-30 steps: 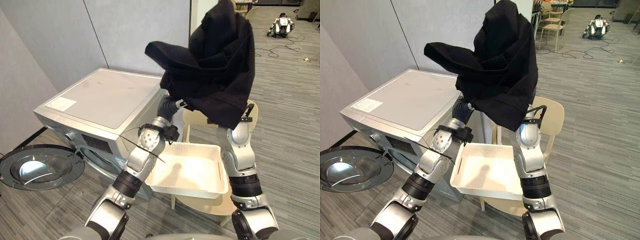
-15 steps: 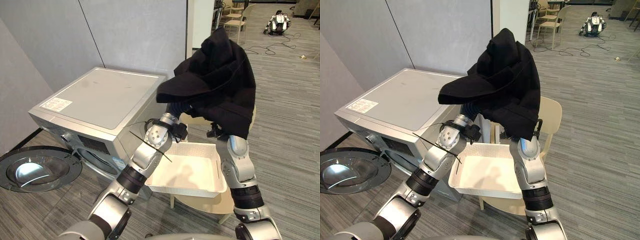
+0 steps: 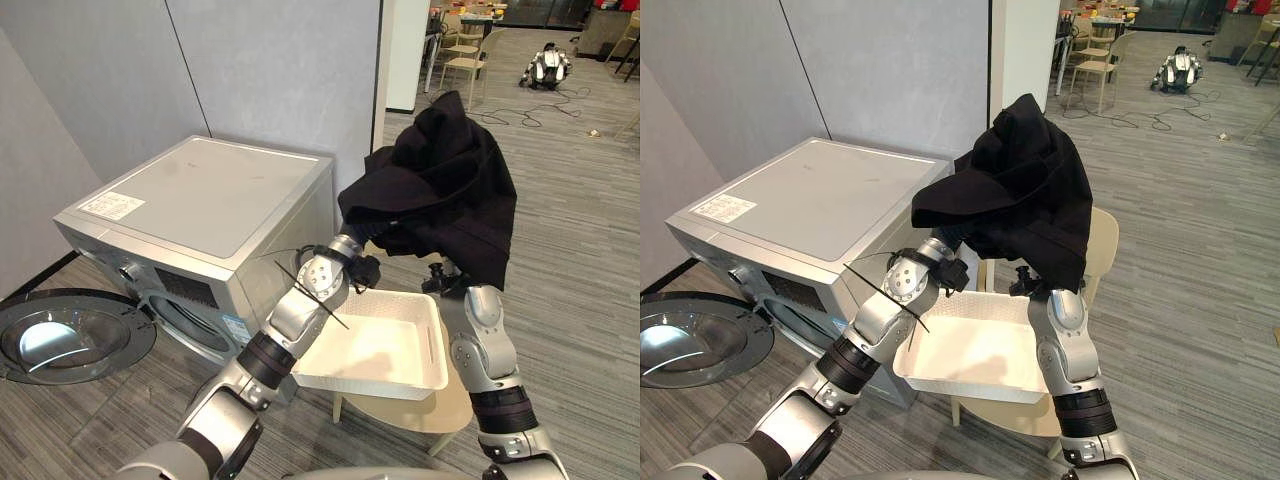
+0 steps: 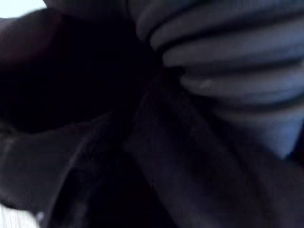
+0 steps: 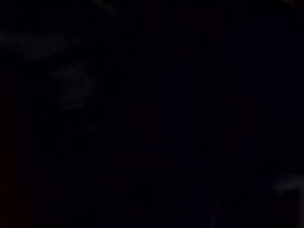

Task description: Pick up the laundry basket with both hands and put the clothes into the washing machine.

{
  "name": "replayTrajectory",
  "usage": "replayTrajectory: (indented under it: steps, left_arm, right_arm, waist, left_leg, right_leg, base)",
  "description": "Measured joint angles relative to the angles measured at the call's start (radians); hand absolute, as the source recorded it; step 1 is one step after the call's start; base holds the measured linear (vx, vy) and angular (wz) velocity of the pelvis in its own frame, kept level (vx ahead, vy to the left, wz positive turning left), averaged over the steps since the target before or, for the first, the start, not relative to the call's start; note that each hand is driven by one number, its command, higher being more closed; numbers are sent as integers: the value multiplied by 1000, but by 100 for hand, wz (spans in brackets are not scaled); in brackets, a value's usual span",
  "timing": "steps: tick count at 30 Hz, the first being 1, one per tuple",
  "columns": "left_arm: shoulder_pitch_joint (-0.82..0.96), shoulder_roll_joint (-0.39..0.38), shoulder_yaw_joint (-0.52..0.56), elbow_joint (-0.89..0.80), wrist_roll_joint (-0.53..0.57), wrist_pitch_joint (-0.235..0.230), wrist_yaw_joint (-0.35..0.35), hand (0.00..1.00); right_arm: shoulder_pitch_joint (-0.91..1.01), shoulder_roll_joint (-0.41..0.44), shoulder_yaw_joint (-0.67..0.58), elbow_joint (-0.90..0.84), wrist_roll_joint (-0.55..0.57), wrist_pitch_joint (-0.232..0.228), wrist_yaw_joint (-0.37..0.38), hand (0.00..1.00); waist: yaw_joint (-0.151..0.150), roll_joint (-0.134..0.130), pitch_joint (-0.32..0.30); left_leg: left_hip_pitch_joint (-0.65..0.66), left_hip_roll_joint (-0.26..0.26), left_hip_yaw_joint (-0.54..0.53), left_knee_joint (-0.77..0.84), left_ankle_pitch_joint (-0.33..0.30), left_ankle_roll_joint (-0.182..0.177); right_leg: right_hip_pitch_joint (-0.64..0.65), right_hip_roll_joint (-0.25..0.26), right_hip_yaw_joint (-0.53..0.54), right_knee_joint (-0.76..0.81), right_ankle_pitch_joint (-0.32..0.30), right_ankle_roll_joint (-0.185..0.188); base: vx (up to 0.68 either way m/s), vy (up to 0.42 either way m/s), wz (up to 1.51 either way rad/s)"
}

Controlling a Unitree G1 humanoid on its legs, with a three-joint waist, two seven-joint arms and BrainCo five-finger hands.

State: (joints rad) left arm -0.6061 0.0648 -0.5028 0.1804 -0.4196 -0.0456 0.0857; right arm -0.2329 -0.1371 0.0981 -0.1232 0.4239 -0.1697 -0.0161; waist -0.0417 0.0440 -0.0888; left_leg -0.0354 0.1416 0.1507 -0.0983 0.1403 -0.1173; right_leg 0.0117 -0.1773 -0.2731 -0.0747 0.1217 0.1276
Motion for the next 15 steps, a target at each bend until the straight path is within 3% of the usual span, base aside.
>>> replayTrajectory:
  steps: [4,5,15]
  left_arm:
    - [-18,1,1,19,2,0,1,100]
    - [-19,1,1,19,2,0,2,100]
    - [-21,1,6,18,0,5,2,100]
  right_arm:
    - [2,-10,0,-1,7,-1,0,100]
    - [2,-10,0,-1,7,-1,0,0]
    - [47,-26,2,-51,17,6,3,0]
  waist:
    - [-1,-2,-1]
    - [-1,-2,-1]
    - [0,-16,-9]
  left_leg:
    - [-1,-1,0,1,0,0]
    - [-1,-1,0,1,0,0]
    - [-4,0,-1,1,0,0]
  right_leg:
    - [-1,0,0,-1,0,0]
    - [-1,0,0,-2,0,0]
    - [-1,0,-1,-3,4,4]
  base:
    - [0,0,0]
    - [0,0,0]
    - [0,0,0]
